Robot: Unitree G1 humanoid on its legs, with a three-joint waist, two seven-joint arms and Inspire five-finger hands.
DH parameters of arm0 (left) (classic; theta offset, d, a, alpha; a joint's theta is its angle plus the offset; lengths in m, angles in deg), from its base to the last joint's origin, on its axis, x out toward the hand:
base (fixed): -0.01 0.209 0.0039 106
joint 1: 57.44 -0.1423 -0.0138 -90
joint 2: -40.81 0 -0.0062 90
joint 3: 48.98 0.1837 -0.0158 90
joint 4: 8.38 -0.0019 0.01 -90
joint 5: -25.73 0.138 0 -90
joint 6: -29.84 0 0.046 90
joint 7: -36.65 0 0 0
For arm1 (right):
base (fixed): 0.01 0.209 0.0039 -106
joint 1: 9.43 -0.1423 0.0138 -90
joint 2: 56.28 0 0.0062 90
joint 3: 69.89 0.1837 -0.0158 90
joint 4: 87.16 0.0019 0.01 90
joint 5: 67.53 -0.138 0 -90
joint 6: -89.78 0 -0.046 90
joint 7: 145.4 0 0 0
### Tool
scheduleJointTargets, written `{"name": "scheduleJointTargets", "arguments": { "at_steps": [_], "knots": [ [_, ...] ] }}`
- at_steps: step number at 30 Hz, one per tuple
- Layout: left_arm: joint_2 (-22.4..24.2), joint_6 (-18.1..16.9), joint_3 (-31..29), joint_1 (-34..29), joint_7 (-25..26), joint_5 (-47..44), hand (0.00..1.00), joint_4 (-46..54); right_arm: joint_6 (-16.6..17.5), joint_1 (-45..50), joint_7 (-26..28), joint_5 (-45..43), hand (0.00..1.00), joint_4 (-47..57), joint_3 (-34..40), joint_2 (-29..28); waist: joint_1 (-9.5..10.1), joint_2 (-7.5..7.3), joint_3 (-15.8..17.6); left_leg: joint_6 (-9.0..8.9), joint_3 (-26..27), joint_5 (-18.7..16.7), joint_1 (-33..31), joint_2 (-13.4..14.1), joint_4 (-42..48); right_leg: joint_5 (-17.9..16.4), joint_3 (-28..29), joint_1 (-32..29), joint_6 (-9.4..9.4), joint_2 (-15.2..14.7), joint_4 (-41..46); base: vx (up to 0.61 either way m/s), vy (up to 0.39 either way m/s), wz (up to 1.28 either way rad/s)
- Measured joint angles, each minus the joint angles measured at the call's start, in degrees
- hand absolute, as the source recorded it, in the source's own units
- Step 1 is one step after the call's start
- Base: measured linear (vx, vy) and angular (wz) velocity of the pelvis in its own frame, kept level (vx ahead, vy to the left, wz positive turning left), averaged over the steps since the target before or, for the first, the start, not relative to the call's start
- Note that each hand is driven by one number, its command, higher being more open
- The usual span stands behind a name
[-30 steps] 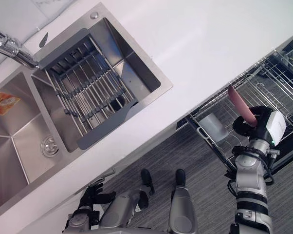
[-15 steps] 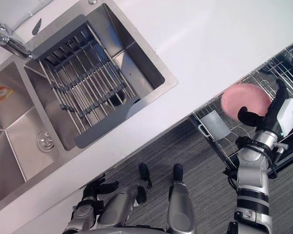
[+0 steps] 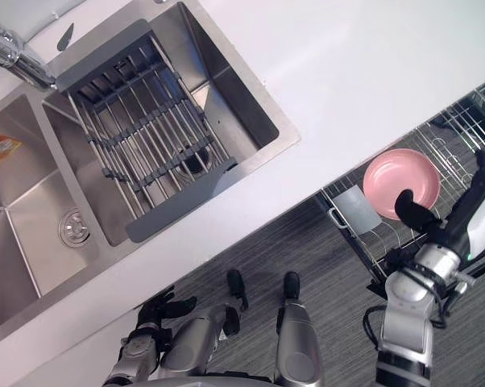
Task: Walk over to the sink, pick up the cup, carry it to the dishwasher, place the cup inside the dishwasher, then close the dishwasher door
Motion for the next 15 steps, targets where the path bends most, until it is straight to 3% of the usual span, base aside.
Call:
{"name": "scheduleJointTargets", "arguments": {
  "at_steps": [6,15],
  "knots": [
    [0.28,1.57,-2.30,-0.18,-0.53,0.04,0.90,-0.07,3.37,8.41,0.60,-11.64,0.90,-1.38,1.86,-5.44,-0.14,-1.35,-0.84,0.07,-0.12,-0.93,0.81,0.32,1.10,0.00,-0.74,2.03,0.00,0.16,-0.99,0.00,-0.001,0.02],
    [-0.51,4.13,-5.28,-1.40,-1.57,0.23,0.90,-2.10,8.88,10.57,8.27,-31.52,0.90,-15.10,3.61,-6.83,0.05,-4.63,-6.90,-0.15,-0.33,-1.95,2.09,0.80,2.90,-0.05,-1.34,4.51,-0.03,0.33,-1.54,0.00,0.001,0.02]
  ]
}}
